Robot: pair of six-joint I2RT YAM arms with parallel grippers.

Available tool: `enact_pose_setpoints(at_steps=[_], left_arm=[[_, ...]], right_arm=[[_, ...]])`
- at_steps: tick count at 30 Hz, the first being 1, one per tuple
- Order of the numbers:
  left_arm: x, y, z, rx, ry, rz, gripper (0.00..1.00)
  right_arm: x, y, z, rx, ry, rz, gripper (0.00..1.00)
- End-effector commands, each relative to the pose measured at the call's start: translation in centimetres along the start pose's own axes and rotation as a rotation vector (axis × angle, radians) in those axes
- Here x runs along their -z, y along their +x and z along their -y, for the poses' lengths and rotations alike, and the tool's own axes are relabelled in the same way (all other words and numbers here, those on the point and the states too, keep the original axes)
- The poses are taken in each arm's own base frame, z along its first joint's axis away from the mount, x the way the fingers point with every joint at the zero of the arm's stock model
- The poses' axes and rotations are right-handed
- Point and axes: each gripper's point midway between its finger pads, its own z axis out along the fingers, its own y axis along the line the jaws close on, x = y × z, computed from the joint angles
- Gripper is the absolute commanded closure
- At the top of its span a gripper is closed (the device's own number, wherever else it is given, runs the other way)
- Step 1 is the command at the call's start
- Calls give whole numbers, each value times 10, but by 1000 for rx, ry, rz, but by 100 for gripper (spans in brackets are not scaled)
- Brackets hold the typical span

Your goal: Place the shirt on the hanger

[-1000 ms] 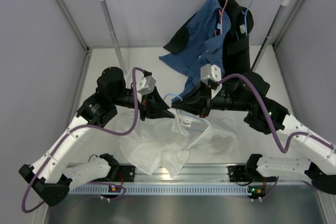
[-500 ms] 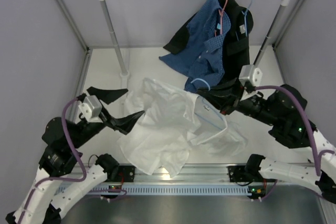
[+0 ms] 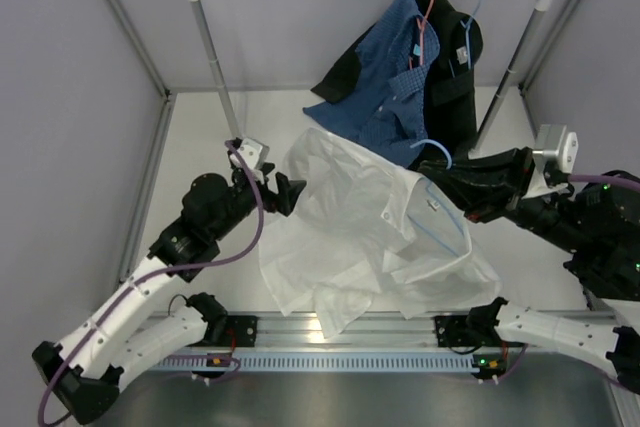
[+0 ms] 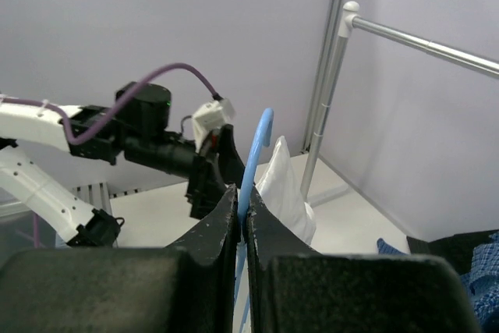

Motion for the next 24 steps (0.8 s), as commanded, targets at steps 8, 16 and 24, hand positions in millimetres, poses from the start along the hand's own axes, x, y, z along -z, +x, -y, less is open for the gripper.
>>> enact_pose_setpoints(at_steps=[8, 16, 24], left_arm=[[-49, -55, 11, 35, 45, 220, 22], [-55, -68, -28, 22, -186, 198, 100], [-12, -103, -100, -32, -528, 80, 100]], right_arm=[[23, -44, -4, -11, -12, 90, 100], [20, -12, 5, -9, 37, -40, 100], [30, 34, 1, 20, 14, -177, 100]])
